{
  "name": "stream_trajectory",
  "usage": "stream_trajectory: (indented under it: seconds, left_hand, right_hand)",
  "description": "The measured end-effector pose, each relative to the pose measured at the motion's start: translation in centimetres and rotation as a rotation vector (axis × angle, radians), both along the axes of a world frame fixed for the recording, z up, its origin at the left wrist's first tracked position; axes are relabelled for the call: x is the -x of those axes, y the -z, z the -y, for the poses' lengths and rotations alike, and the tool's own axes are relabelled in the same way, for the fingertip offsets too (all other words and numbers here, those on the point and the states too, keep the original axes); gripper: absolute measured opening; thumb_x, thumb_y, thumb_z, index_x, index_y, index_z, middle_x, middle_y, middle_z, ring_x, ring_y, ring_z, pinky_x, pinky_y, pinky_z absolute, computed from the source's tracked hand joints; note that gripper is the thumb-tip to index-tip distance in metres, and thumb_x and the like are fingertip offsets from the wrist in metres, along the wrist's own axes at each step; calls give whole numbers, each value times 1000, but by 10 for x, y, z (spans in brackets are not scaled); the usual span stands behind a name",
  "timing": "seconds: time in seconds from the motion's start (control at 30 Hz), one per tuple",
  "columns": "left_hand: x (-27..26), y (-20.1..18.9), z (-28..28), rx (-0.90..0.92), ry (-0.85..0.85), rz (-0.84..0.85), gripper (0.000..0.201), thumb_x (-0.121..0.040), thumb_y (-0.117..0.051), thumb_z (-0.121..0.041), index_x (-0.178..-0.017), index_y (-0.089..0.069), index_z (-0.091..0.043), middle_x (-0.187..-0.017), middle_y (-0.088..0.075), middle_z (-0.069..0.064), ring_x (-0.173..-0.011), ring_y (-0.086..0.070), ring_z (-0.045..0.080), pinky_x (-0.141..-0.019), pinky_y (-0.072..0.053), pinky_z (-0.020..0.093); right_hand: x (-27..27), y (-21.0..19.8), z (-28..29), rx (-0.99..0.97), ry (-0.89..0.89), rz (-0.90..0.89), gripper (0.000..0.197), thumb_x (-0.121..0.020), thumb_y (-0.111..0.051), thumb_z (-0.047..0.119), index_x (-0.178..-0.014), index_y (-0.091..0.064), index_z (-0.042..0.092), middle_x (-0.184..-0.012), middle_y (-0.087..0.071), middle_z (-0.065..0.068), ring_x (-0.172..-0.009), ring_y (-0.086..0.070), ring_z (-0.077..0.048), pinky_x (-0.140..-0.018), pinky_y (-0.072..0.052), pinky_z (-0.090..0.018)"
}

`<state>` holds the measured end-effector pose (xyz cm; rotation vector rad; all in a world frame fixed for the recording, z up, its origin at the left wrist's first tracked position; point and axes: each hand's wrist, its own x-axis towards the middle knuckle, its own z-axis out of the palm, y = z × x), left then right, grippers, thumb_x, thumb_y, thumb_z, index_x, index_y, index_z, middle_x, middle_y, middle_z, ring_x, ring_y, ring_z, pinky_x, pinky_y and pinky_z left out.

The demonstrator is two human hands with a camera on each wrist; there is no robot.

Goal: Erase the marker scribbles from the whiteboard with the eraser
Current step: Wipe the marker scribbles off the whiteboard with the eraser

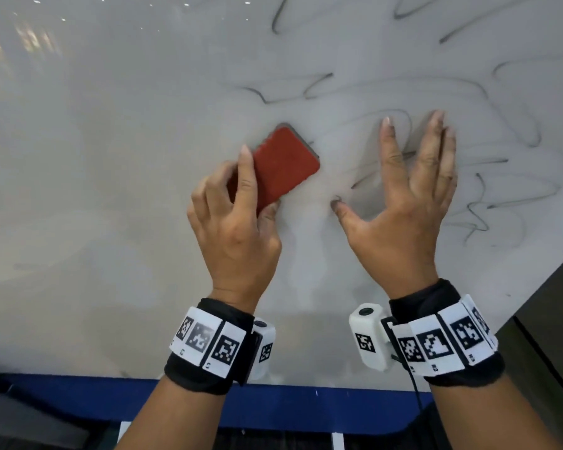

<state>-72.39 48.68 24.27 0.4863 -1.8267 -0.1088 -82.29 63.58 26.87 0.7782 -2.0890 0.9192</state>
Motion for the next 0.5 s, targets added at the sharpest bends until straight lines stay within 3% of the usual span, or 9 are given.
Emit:
stream_trajectory:
  seconds: [0.1,0.17,0.23,0.33,0.5]
  left_hand:
    - [-1,-8,6,-139,-32,-149,72,-80,-73,-19,-144,-45,-1,-127,-52,20,-111,-40,28,-100,-34,37]
    - [-1,-10,4,-139,-19,-147,73,-78,-73,-18,-144,-46,-2,-127,-52,19,-111,-39,27,-100,-36,41]
    - [0,-5,-1,1,12,-40,71,-77,-73,-15,-143,-49,-5,-127,-53,15,-111,-42,29,-96,-39,47]
    - [-2,0,3,193,45,85,69,-79,-73,-15,-143,-49,-8,-130,-47,7,-114,-42,29,-95,-37,46]
    - [-10,-30,30,-78,-24,-140,71,-80,-71,-22,-144,-45,-2,-129,-52,20,-112,-42,32,-98,-34,44]
  right_hand:
    - [-2,-2,0,0,-4,0,100,-73,-82,40,-155,-29,23,-163,-7,-21,-151,-3,-36,-118,-16,-59]
    - [-2,-4,1,0,2,-4,101,-72,-83,39,-156,-28,23,-163,-7,-21,-151,-3,-36,-118,-16,-59]
    - [-3,-7,3,3,5,-2,103,-72,-84,38,-156,-26,23,-163,-5,-20,-151,-1,-34,-119,-15,-57]
    - [-7,-9,10,11,7,-5,106,-72,-84,37,-157,-23,21,-164,-3,-20,-151,1,-34,-121,-12,-54]
    - [-8,-8,15,20,4,-14,107,-72,-84,39,-157,-24,18,-163,-5,-21,-151,0,-35,-121,-12,-54]
